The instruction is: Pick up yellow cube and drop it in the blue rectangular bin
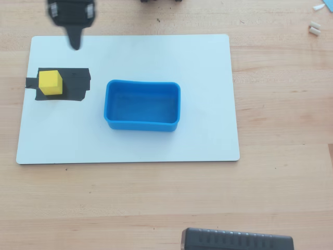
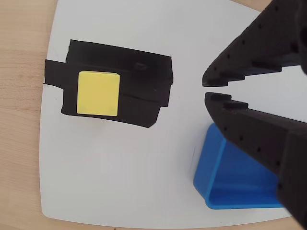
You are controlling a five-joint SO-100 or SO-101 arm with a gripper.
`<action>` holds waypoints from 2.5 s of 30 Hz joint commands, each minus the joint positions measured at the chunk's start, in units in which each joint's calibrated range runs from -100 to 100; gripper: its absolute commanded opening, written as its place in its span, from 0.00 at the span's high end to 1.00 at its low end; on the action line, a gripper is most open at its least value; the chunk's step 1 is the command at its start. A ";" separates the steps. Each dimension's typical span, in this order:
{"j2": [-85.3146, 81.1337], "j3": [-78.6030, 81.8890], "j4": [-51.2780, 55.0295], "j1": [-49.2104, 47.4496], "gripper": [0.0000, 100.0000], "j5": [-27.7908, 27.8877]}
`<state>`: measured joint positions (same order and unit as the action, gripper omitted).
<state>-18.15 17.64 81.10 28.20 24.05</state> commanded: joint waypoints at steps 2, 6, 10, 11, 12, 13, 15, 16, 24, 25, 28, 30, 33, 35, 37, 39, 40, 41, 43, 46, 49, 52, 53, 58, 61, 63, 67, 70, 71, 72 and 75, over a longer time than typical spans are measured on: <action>9.19 -14.73 0.24 4.91 0.99 4.30; 18.48 -22.73 0.32 7.74 0.99 5.67; 23.31 -25.36 -0.34 8.94 0.97 5.52; 23.31 -24.91 -0.75 9.28 0.91 5.27; 23.12 -24.91 -0.91 9.80 0.83 4.88; 22.94 -24.73 -0.75 10.14 0.67 4.98; 22.57 -23.45 0.57 10.14 0.50 6.30; 23.22 -23.27 0.74 9.97 0.50 6.30; 27.77 -21.00 -0.75 11.08 0.49 5.81; 28.23 -20.73 -1.16 11.25 0.49 5.81; 29.72 -20.09 -2.32 11.34 0.54 5.81; 30.83 -19.91 -2.48 11.34 0.54 5.81; 31.30 -17.82 -4.63 11.43 0.54 5.81; 32.32 -17.64 -5.13 11.51 0.54 5.81; 32.97 -17.09 -5.87 11.51 0.58 5.81; 33.34 -16.82 -6.53 11.51 0.62 5.76; 33.53 -16.82 -6.86 11.51 0.66 5.67; 33.53 -16.82 -7.02 11.43 0.72 5.57; 33.53 -16.82 -7.02 11.25 0.81 5.42; 33.71 -16.82 -7.19 11.25 0.86 5.32; 33.90 -16.82 -7.35 11.34 0.94 4.79; 33.90 -16.91 -6.69 10.91 0.94 4.00; 33.90 -16.91 -6.20 10.74 0.94 3.61; 32.04 -17.27 -3.47 9.02 0.96 0.15; 27.02 -17.45 0.32 6.45 0.96 -2.20; 22.84 -18.64 4.04 3.96 0.96 -3.76; 17.64 -25.64 12.79 -2.30 0.96 -7.47; 18.11 -33.00 18.74 -7.79 0.96 -10.11; 17.64 -33.45 18.74 -9.50 0.95 -10.94; 17.46 -33.54 18.82 -11.13 0.94 -11.72; 17.36 -33.09 18.82 -15.93 0.93 -13.97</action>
<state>3.68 -10.82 98.76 17.71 12.87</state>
